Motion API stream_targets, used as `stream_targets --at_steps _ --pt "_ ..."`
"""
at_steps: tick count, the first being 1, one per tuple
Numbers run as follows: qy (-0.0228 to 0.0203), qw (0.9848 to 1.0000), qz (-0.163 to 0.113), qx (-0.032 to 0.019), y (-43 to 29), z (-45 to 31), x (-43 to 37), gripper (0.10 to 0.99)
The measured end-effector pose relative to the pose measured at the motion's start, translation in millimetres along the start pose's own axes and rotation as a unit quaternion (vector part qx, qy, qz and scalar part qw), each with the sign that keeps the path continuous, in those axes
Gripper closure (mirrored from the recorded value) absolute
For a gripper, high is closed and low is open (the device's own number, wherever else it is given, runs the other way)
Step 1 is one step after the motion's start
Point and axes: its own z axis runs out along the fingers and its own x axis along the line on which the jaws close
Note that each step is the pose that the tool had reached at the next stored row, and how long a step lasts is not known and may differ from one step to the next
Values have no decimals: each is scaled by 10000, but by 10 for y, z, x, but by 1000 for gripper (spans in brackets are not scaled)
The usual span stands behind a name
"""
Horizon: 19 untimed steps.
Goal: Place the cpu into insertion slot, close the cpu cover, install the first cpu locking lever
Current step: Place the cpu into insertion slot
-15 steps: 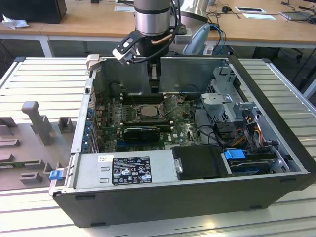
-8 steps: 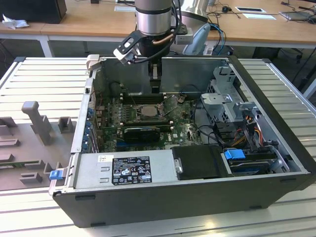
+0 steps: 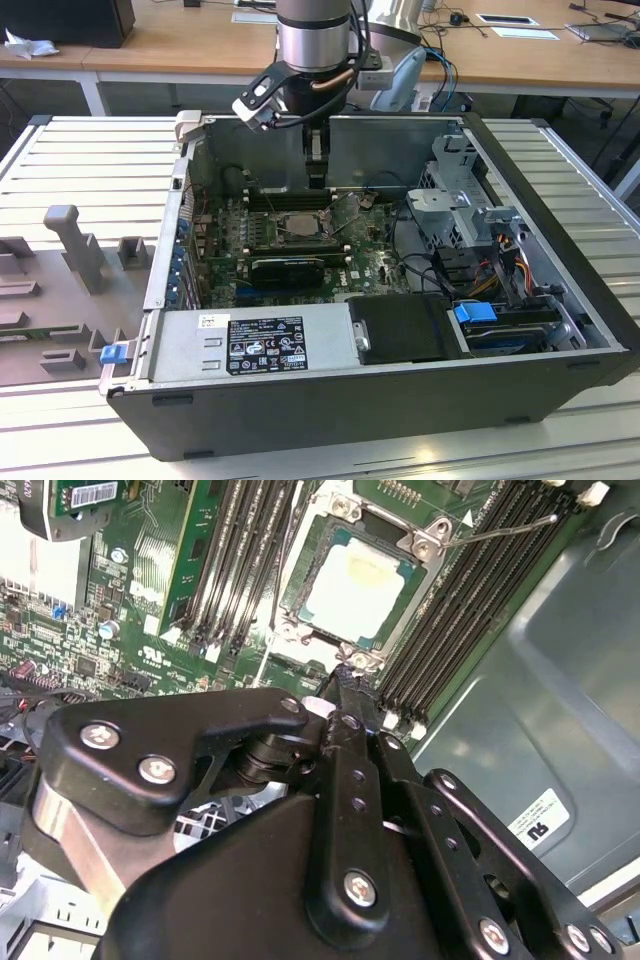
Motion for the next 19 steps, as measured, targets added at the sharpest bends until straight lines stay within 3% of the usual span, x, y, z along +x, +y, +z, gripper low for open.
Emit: stream_targets --at_steps 14,19 --pt "0 10000 -1 0 27 2 3 980" --pt "0 10000 0 0 74 7 7 980"
